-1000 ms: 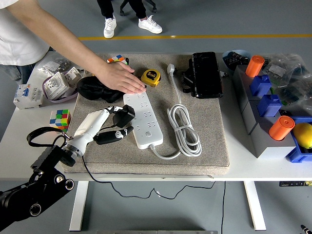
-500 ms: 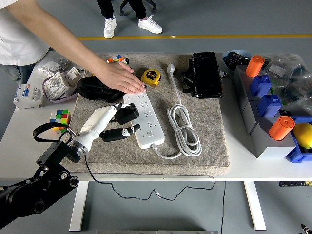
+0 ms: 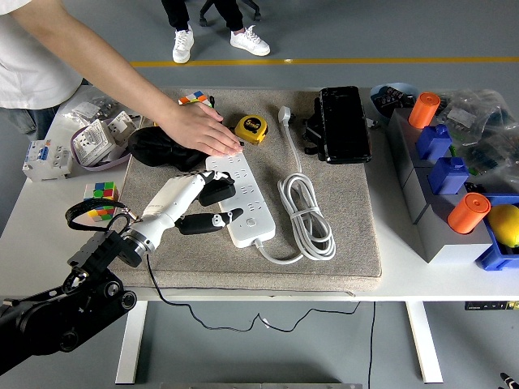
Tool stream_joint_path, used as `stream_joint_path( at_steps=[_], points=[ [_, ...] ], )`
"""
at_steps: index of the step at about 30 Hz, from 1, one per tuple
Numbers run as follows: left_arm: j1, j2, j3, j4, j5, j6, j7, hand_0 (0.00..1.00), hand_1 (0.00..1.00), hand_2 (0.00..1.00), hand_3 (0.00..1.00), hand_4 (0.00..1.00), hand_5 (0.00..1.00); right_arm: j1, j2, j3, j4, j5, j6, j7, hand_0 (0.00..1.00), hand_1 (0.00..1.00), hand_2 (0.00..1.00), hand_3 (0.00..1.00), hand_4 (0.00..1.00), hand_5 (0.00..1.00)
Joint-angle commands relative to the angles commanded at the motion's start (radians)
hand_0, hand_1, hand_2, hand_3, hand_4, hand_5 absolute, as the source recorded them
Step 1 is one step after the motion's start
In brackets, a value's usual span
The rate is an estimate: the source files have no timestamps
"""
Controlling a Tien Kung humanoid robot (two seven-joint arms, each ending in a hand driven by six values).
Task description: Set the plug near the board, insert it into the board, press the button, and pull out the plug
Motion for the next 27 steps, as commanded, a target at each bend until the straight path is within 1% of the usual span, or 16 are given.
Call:
stream_joint_path(
  at_steps=[4, 12, 21, 27],
  points=[
    [-0.007, -0.004, 0.001, 0.002, 0.007, -0.001, 0.005, 0.736, 0.765, 0.762, 0.720, 0.835, 0.680, 0.000, -0.001, -0.002, 0.000, 0.000, 0.000, 0.000, 0.618, 0.673, 0.678, 0.569, 0.852, 0.497],
    [-0.010, 0.000, 0.004, 0.000, 0.014, -0.002, 0.011, 0.730, 0.763, 0.762, 0.718, 0.837, 0.684, -0.001, -0.003, -0.005, 0.000, 0.002, -0.001, 0.001, 0.618, 0.673, 0.677, 0.569, 0.852, 0.497],
    [-0.017, -0.001, 0.018, -0.002, 0.017, -0.009, 0.018, 0.723, 0.753, 0.754, 0.711, 0.839, 0.686, -0.001, -0.003, -0.005, 0.001, 0.001, -0.001, 0.002, 0.619, 0.672, 0.677, 0.567, 0.851, 0.496],
    [-0.024, -0.003, 0.025, 0.000, 0.026, -0.012, 0.035, 0.709, 0.749, 0.750, 0.708, 0.841, 0.688, -0.002, -0.003, -0.001, 0.002, 0.000, -0.003, 0.005, 0.618, 0.671, 0.676, 0.566, 0.850, 0.495]
  ],
)
